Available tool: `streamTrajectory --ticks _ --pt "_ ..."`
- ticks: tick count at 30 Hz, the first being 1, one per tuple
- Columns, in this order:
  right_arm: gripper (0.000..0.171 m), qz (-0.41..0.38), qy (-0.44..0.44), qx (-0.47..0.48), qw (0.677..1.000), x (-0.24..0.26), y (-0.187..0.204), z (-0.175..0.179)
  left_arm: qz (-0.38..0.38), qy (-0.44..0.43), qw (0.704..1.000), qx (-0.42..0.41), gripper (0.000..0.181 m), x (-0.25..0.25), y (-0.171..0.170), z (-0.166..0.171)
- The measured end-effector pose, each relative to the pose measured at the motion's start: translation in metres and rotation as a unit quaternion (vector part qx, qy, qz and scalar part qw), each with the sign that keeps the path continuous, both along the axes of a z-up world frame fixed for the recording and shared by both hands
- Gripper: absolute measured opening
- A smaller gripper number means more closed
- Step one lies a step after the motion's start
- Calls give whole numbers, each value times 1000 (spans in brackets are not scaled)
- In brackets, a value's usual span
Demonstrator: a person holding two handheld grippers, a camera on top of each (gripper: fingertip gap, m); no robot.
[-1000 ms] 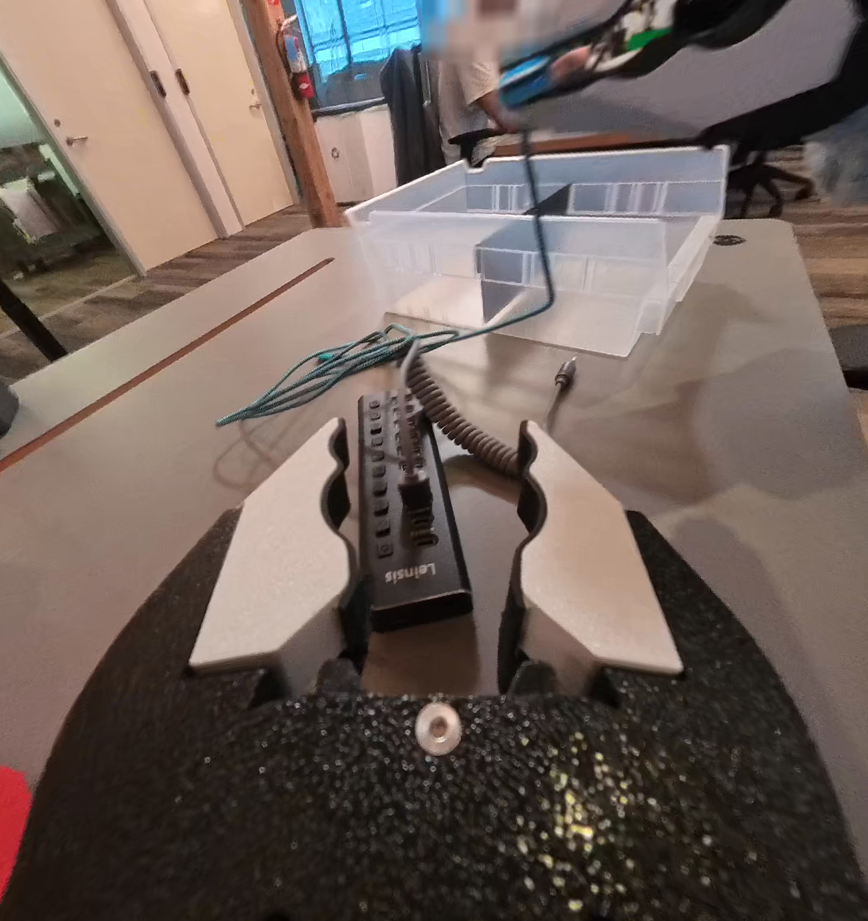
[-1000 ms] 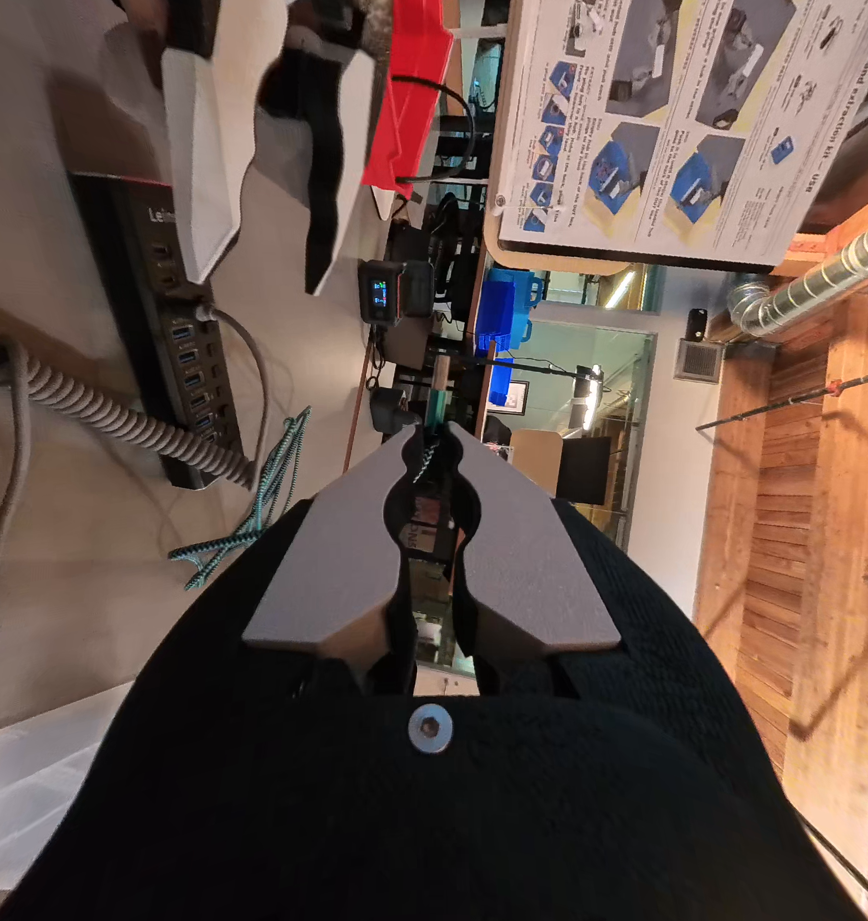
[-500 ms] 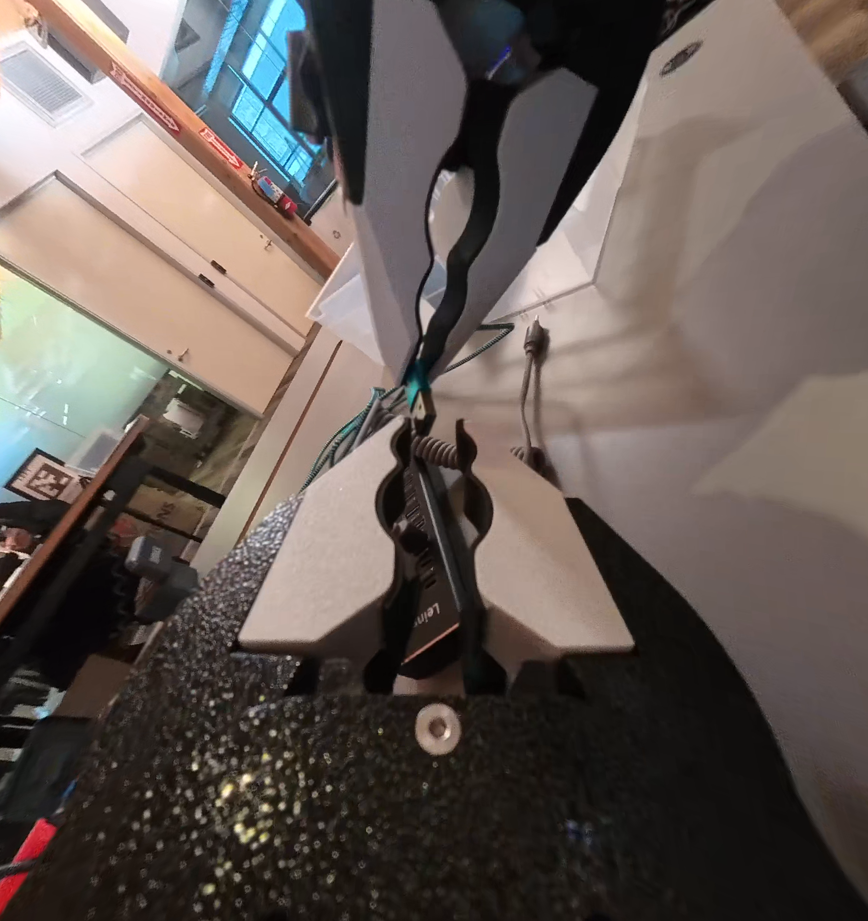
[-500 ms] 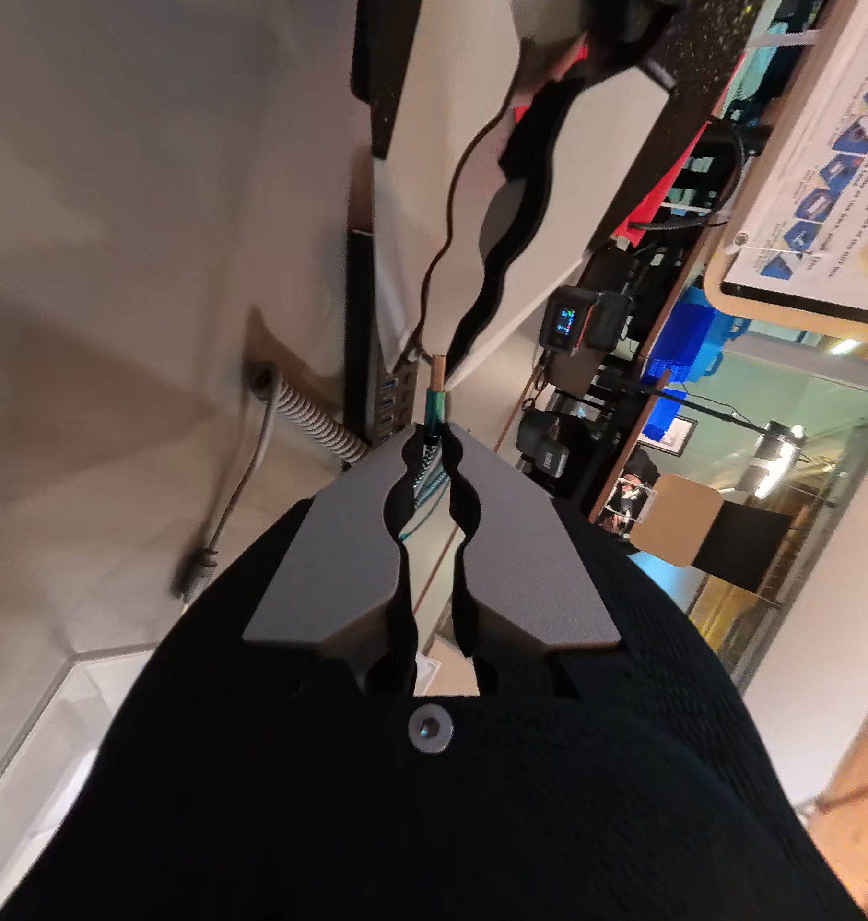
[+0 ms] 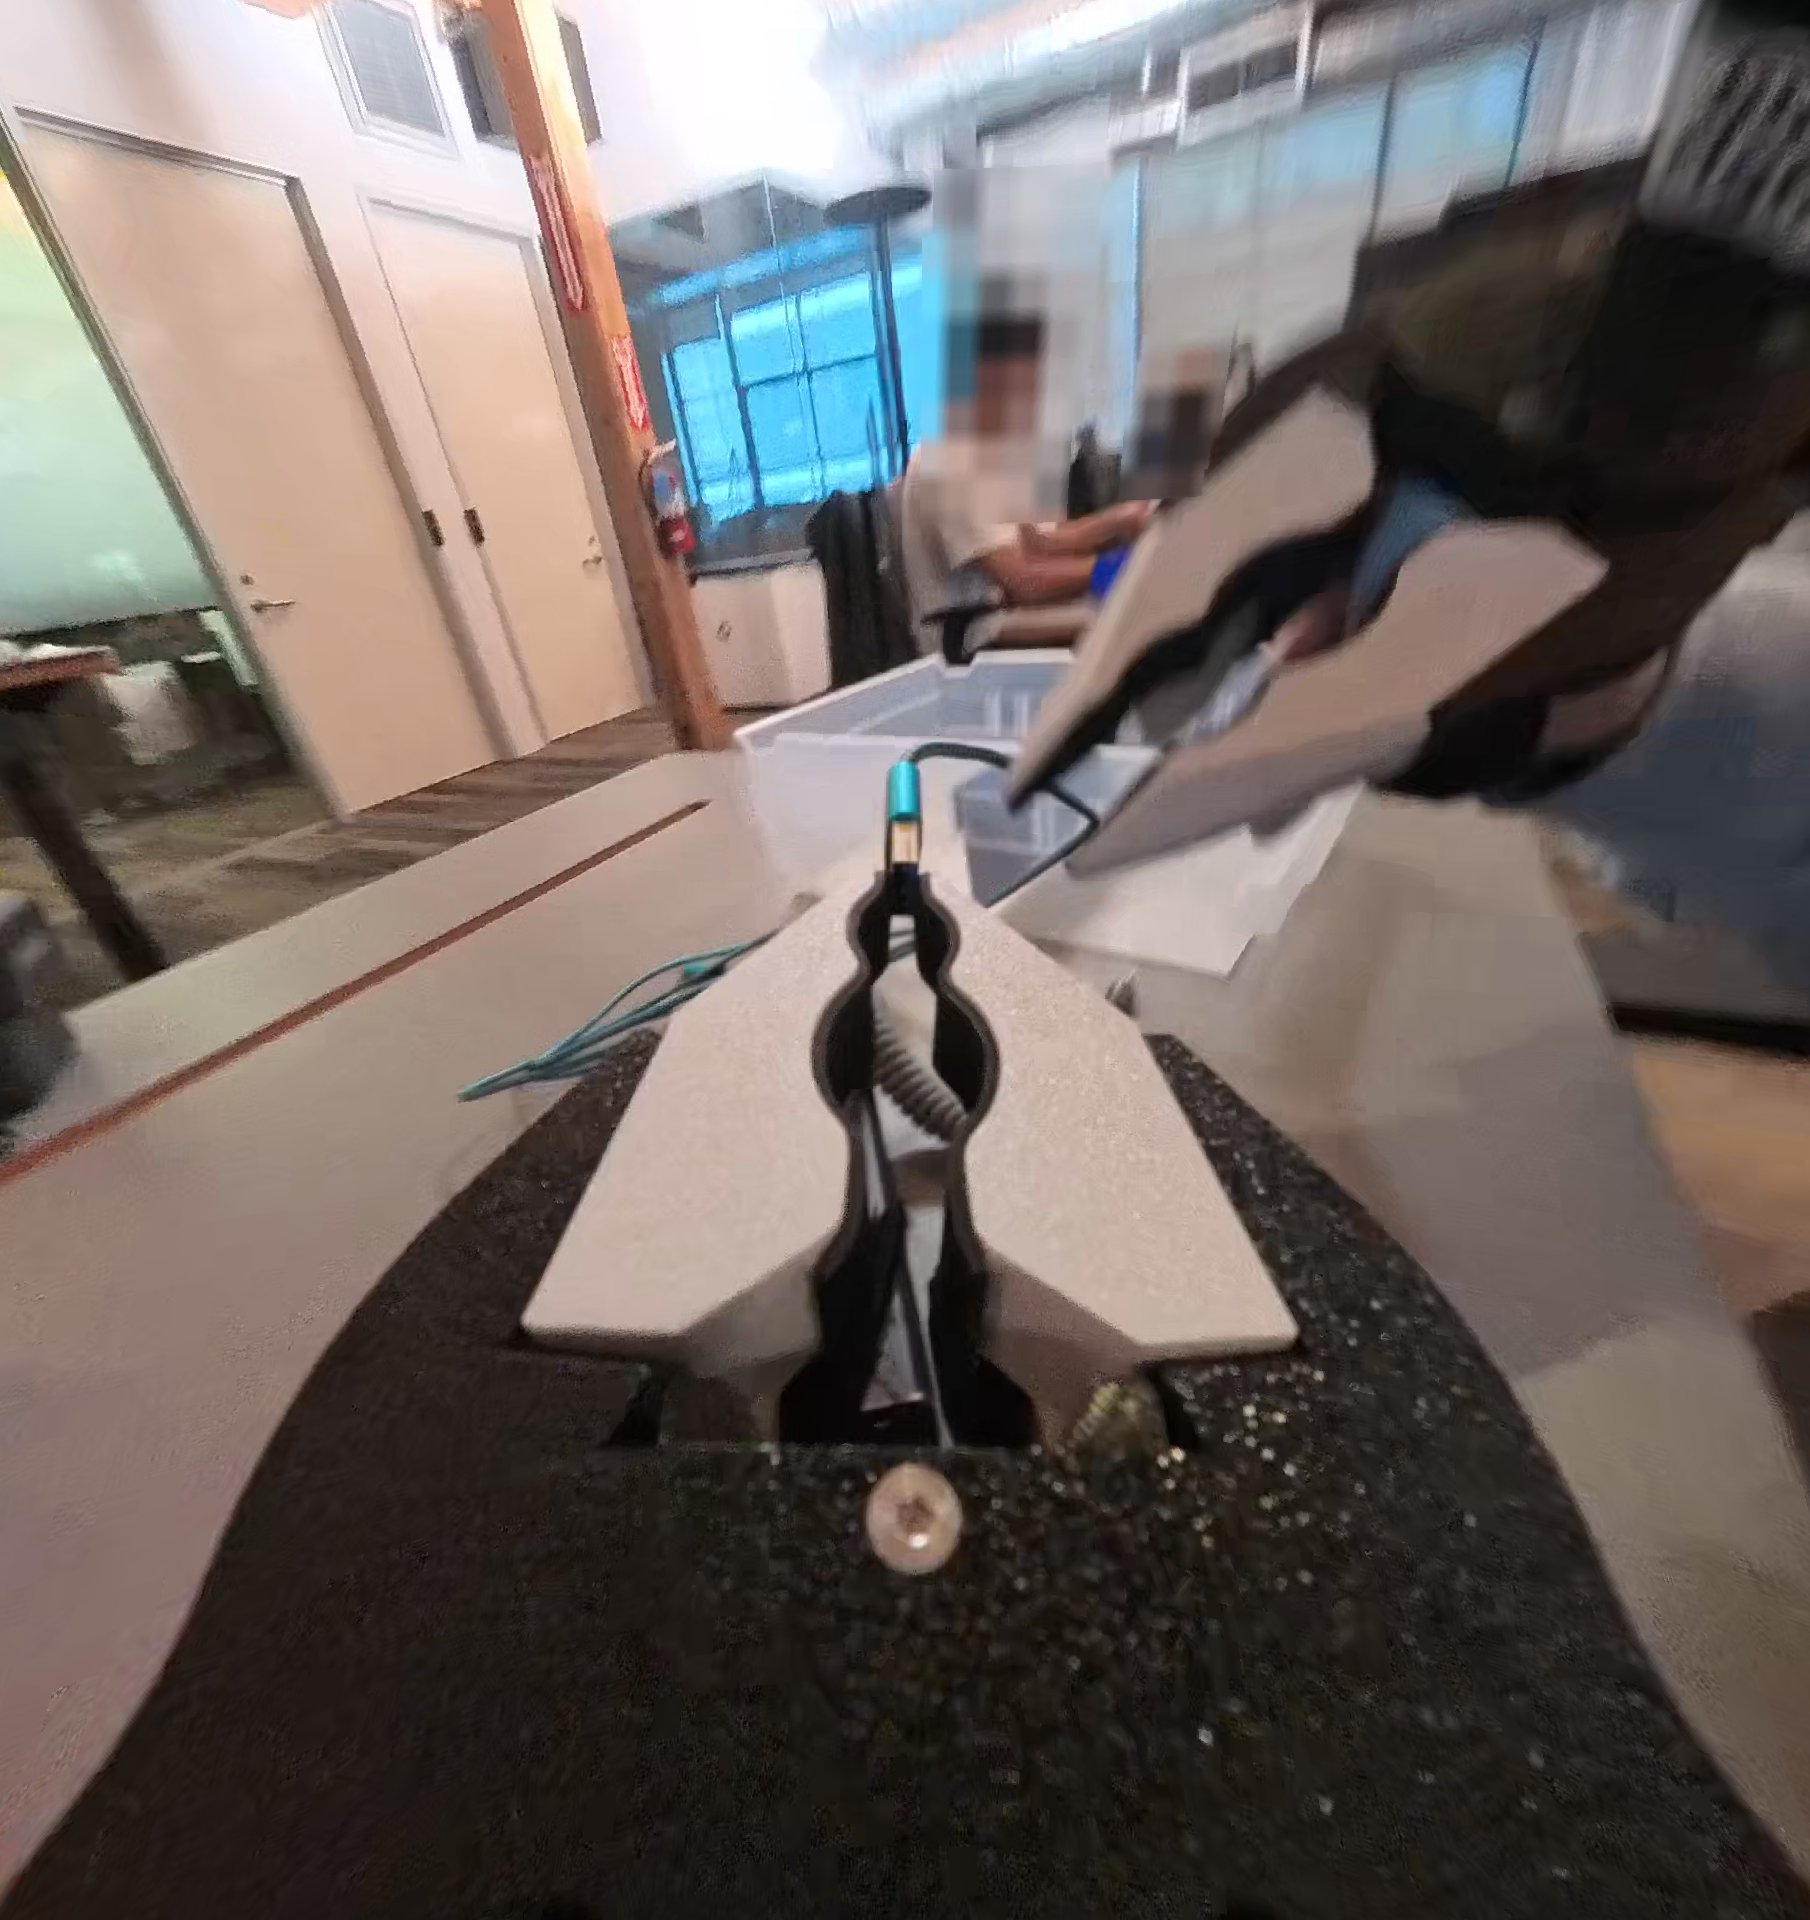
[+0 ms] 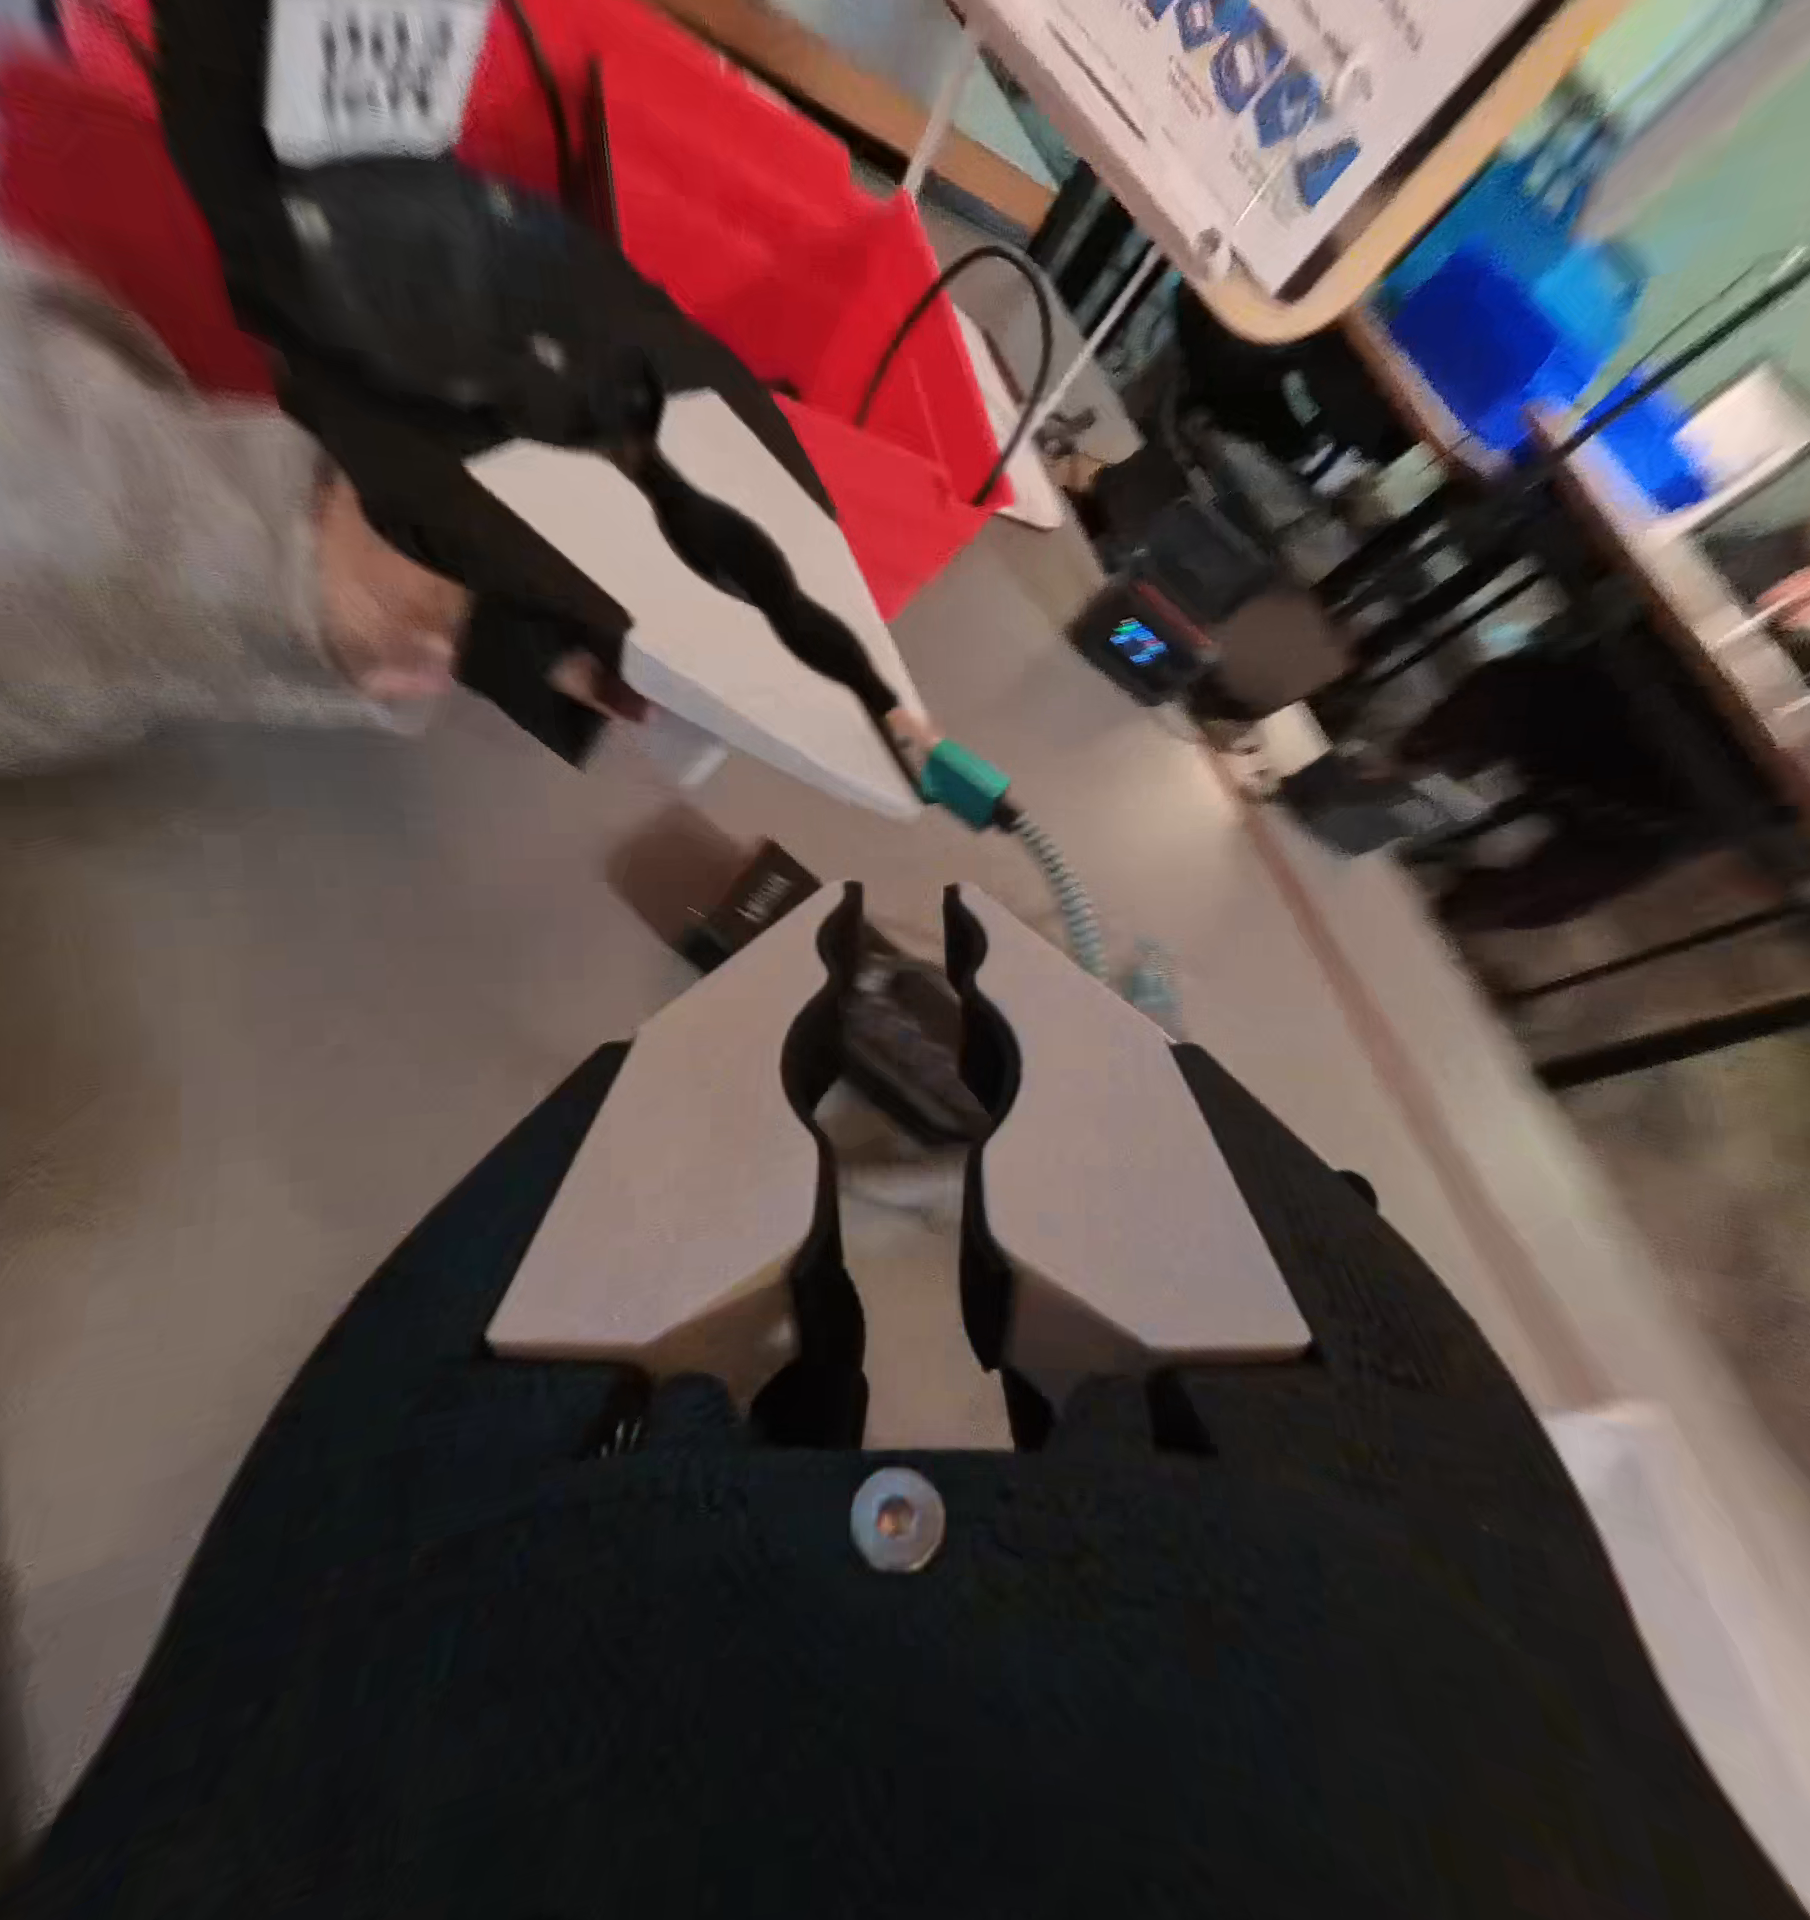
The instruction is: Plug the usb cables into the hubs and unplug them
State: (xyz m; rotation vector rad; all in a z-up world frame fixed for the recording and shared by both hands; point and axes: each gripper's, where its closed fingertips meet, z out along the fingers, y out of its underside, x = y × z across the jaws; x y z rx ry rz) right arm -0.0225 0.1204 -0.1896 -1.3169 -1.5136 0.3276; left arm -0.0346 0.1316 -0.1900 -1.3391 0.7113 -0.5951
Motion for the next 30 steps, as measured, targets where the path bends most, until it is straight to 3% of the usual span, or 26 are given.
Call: streamTrajectory --ticks 1,4,8,10,15,19,24,27,30 --pt "14 -8 27 -61 998 -5 -4 -6 -11 -30 999 -8 1 -2 -1 4" --pt "24 -25 158 -195 968 -21 -5 -6 -60 -100 993 -25 1 -2 -7 15" --pt "29 -1 408 -335 849 -21 5 32 -141 -211 965 -60 1 -2 -16 29" --pt "28 25 456 -383 803 -23 6 37 -183 -257 946 -73 1 -2 -22 36" --pt "18 104 514 -431 734 -26 -5 50 -242 -331 906 -107 0 -4 -25 41" --pt "6 105 511 -390 759 -27 -7 53 -265 -331 898 -114 1 -1 -28 42" --pt "5 112 486 -366 786 -25 -9 51 -273 -316 901 -116 1 2 -30 39" --pt "13 121 491 -368 781 -23 -10 53 -279 -323 895 -126 1 4 -29 36" --pt "5 105 493 -365 783 -21 -4 50 -279 -320 894 -140 0 7 -28 34"
